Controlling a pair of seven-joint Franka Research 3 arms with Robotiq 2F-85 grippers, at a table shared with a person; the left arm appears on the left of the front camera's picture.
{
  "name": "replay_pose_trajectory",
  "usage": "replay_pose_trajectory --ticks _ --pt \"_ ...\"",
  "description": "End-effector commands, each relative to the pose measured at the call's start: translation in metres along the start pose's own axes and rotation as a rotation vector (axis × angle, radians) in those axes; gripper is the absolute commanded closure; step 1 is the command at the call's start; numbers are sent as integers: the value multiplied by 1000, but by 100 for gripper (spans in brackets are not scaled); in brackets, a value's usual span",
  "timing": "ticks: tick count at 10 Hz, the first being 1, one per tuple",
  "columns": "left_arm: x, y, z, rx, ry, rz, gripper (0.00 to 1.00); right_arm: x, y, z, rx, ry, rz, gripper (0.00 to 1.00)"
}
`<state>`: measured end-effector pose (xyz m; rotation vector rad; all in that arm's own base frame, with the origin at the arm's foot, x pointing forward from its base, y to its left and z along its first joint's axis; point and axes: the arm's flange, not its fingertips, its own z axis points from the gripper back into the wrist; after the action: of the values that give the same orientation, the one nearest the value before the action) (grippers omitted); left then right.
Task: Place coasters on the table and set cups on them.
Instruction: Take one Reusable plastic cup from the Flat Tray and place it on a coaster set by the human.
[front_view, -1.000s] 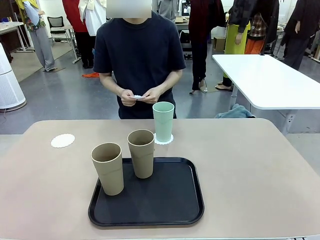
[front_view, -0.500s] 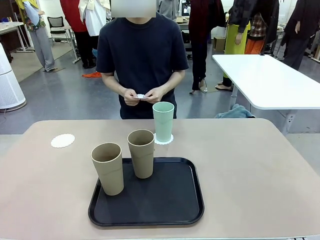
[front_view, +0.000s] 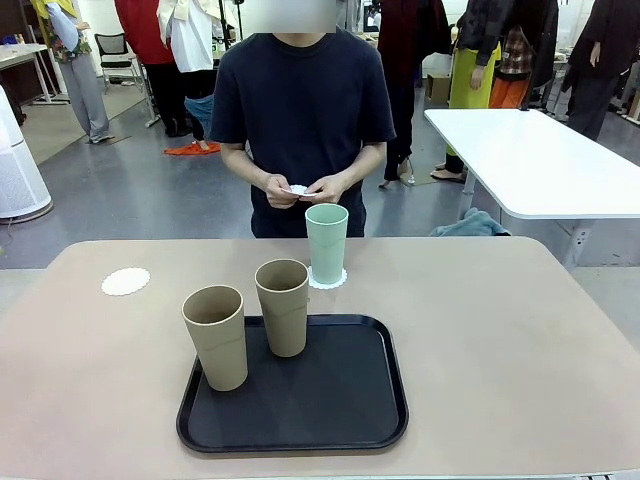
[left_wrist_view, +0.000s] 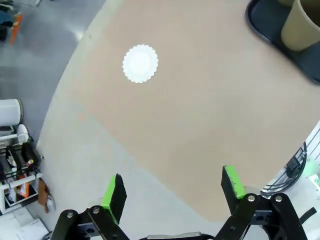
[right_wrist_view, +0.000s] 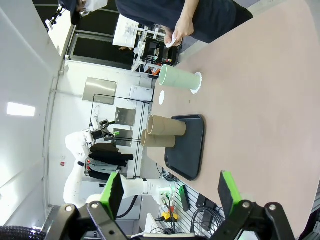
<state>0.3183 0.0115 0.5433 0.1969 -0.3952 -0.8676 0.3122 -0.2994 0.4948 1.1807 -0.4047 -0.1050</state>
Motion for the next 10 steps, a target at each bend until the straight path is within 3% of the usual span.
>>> replay_pose_trajectory --ticks 1,2,3,8,9,10 --pt "-6 -23 -32 -92 0 44 0 -1 -1 0 8 -5 -1 0" --pt "-8 -23 -31 -166 11 80 0 -1 -1 0 8 -5 -1 0" --pt "8 -5 -11 -31 7 -3 0 -1 -1 0 8 -5 -1 0" --pt "8 -5 -10 -52 6 -7 0 -1 -1 0 8 -5 -1 0" --pt "15 10 -22 -397 69 -15 0 -1 -1 0 8 -5 -1 0" --pt "21 30 -30 -714 41 -163 0 -1 -1 0 8 -5 -1 0"
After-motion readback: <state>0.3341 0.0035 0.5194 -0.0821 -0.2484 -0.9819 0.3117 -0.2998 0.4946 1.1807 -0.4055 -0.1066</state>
